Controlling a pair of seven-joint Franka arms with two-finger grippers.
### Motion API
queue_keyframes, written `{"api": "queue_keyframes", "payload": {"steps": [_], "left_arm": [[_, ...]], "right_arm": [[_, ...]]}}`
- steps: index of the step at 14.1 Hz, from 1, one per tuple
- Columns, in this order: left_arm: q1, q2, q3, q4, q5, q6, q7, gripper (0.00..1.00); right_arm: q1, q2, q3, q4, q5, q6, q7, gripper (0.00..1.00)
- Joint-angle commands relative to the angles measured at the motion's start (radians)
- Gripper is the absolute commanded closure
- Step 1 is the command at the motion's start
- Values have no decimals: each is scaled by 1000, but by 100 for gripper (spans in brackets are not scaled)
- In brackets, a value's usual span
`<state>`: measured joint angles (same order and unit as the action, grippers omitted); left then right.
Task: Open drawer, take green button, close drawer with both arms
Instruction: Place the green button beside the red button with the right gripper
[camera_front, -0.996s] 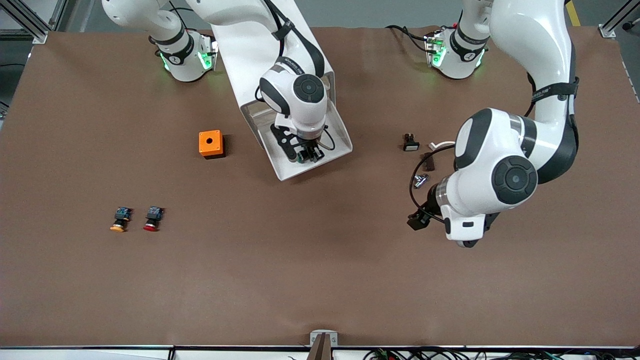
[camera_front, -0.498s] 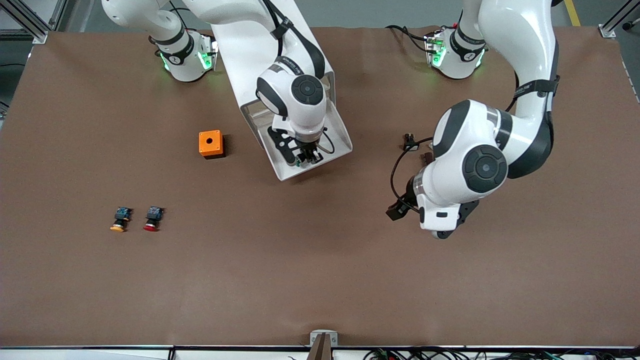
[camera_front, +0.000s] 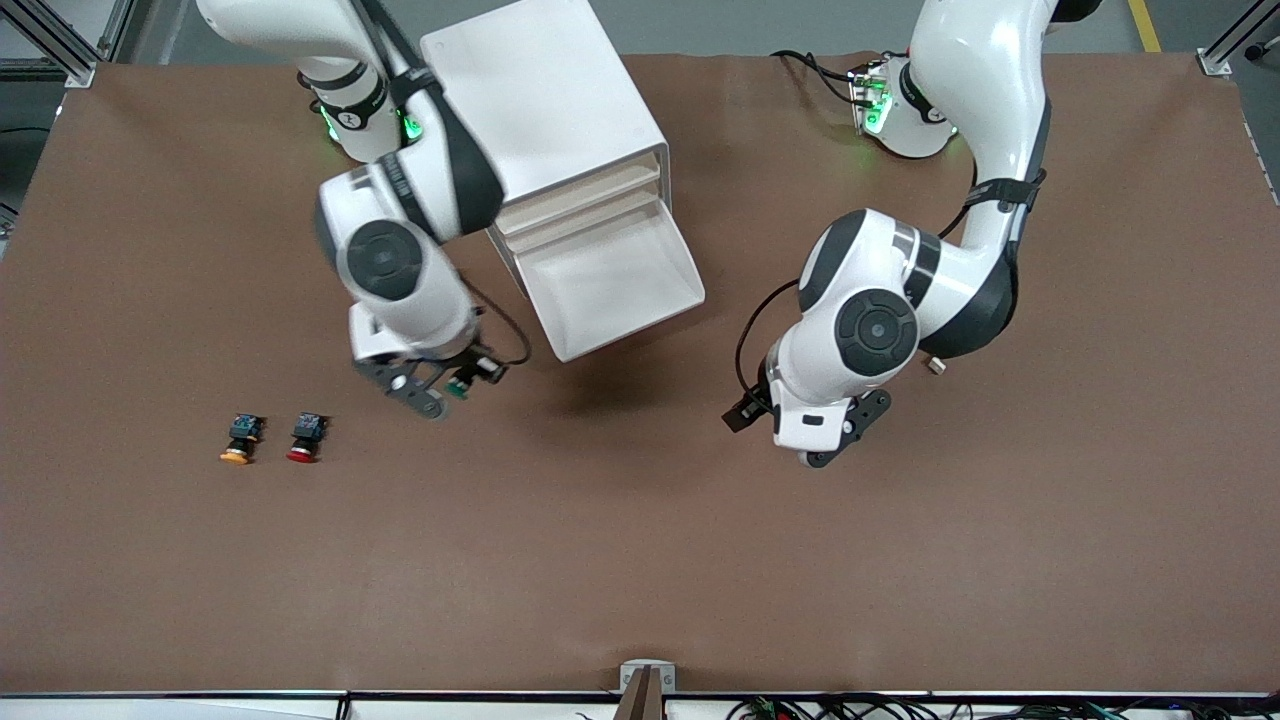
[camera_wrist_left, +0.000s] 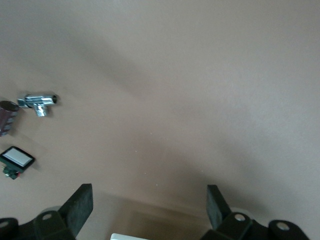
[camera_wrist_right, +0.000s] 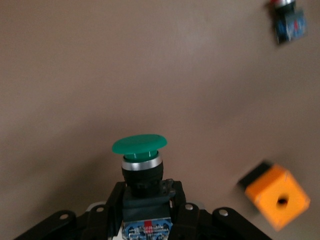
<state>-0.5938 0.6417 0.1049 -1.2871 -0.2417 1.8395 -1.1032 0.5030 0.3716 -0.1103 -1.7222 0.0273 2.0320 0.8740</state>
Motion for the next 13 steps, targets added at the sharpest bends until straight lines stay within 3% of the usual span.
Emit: {"api": "queue_keyframes", "payload": {"steps": [1,3,6,10,13], "left_arm": [[-53,47,1,-1,18,62,-7,0],[-76,79,1,-1,22,92,-9,0],[-132,125,1,0,22,112,-33,0],[-218,148,2,-6,25,138,-84,0],[-271,145,1,-67,25,138,-99,0]], "right_arm": [[-108,-19,20,-186,3,242,-246,100],[-155,24,20,-206,3,327,-361,100],[-196,61,18,-204,2,349,-466,100],[-245,108,18,-241,-32,444,-515,100],[-268,153,20,-272,-32,528,-541,100]]}}
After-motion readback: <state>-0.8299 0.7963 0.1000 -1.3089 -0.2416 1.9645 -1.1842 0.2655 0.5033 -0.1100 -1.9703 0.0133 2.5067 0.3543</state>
